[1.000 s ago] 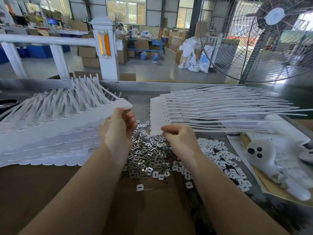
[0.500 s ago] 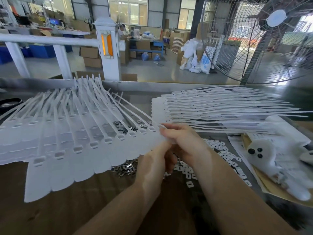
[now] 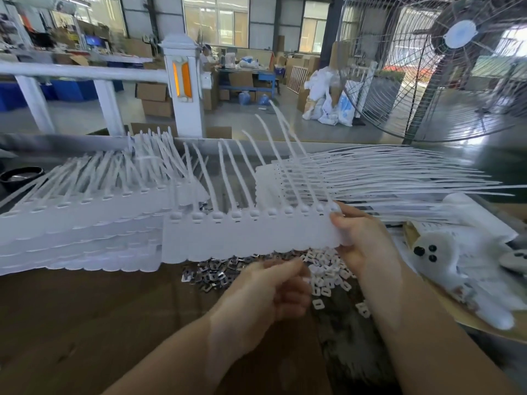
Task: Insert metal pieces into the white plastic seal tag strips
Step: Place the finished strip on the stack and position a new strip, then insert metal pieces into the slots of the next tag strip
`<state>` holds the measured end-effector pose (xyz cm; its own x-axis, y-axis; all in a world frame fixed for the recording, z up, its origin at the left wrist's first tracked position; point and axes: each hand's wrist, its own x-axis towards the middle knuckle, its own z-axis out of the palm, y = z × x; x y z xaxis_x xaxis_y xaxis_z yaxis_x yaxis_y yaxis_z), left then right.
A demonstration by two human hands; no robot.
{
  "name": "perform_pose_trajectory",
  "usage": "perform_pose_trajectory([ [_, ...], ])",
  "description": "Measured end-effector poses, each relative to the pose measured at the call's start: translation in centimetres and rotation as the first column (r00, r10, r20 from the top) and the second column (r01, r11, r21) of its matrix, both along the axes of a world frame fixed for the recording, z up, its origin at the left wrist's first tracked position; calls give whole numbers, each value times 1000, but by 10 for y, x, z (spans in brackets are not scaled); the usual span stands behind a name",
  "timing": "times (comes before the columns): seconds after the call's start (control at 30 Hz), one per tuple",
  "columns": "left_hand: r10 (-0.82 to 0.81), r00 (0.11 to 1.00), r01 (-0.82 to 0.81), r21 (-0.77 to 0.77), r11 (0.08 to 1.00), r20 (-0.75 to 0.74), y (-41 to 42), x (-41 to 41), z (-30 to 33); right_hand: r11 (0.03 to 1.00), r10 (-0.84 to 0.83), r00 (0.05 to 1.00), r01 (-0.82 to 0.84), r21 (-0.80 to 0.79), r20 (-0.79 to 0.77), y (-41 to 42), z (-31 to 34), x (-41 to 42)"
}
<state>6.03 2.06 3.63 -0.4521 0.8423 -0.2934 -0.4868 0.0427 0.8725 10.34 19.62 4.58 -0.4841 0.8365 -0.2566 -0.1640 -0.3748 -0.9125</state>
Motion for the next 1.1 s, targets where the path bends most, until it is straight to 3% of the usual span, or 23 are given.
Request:
perform_pose_trajectory([
  [0.07, -175, 966, 160, -93, 983, -192, -8, 2, 3, 999, -44, 998, 44, 16, 37, 6, -4, 6],
  [0.1, -186, 939, 155, -127, 980, -289, -10, 3, 4, 998, -62, 997, 60, 23, 56, 8, -5, 9],
  [0.2, -2, 807, -79, -112, 991, -590, -12, -3, 6, 993, -118, 988, 115, 35, 102, 12, -9, 18],
  [0.23, 90, 721, -177, -57, 983, -687, -12, -8, 4, 990, -138, 983, 134, 40, 120, 13, -10, 21],
  [0.33, 241, 314, -344, 127, 930, -918, -13, -23, -2, 985, -173, 973, 168, 47, 153, 16, -11, 28],
  [0.4, 188, 107, -386, 133, 913, -976, -11, -34, -6, 981, -191, 967, 182, 65, 166, 16, -11, 31],
  [0.43, 97, 55, -404, 67, 912, -994, -9, -39, -9, 979, -197, 964, 186, 79, 177, 15, -10, 31],
  [0.53, -241, 58, -403, -244, 882, -969, -2, -58, -20, 977, -189, 952, 158, 142, 241, 11, -12, 29],
  [0.63, -364, 115, -378, -380, 844, -924, -1, -65, -27, 954, -181, 918, 77, 290, 354, 6, -12, 32],
  [0.83, -342, 52, -428, -331, 841, -938, -2, -66, -24, 752, -280, 784, -180, 634, 554, -1, -13, 31],
  [0.97, -376, 68, -448, -365, 816, -924, 3, -69, -21, 634, -366, 662, -337, 696, 654, 4, -20, 25],
  [1.1, -364, 56, -464, -347, 815, -930, 4, -69, -23, 589, -411, 604, -395, 705, 682, 7, -26, 21],
])
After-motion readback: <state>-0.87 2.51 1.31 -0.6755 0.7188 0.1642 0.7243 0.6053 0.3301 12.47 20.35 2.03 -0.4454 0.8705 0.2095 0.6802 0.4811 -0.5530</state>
